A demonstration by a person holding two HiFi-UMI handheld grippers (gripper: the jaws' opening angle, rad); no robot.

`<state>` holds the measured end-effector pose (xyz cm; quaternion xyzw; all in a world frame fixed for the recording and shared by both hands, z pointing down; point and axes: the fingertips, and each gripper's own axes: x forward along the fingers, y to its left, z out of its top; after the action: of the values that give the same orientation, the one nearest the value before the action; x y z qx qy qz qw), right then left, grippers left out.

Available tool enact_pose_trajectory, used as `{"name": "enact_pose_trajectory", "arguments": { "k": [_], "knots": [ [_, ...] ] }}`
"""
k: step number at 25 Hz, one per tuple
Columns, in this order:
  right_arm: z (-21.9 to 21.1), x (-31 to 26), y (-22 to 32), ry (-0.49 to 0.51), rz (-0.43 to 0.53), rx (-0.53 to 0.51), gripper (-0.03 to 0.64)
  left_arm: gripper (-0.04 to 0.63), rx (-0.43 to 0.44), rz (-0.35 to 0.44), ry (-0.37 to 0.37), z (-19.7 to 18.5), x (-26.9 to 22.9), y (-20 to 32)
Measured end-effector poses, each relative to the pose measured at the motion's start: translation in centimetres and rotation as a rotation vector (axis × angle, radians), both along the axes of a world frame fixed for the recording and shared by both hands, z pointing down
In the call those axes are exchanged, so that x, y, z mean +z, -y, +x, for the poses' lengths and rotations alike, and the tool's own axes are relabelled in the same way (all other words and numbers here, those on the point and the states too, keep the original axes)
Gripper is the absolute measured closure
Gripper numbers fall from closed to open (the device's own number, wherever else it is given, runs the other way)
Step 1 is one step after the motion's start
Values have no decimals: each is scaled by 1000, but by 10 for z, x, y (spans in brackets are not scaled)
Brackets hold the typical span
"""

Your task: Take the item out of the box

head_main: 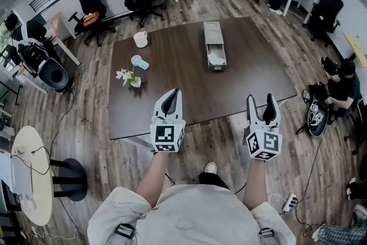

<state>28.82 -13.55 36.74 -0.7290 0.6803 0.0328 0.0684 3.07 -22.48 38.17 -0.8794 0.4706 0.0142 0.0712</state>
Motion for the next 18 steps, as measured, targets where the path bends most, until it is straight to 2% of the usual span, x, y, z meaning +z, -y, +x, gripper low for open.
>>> {"name": "enact_pose_trajectory", "arguments": {
  "k": [12, 18],
  "knots": [
    [67, 2, 55, 23, 16, -44, 325, 594, -40, 12, 17, 66, -5, 44],
    [83, 15, 78, 33, -2, -66, 325, 594, -77, -8, 21, 74, 6, 60]
  ]
}}
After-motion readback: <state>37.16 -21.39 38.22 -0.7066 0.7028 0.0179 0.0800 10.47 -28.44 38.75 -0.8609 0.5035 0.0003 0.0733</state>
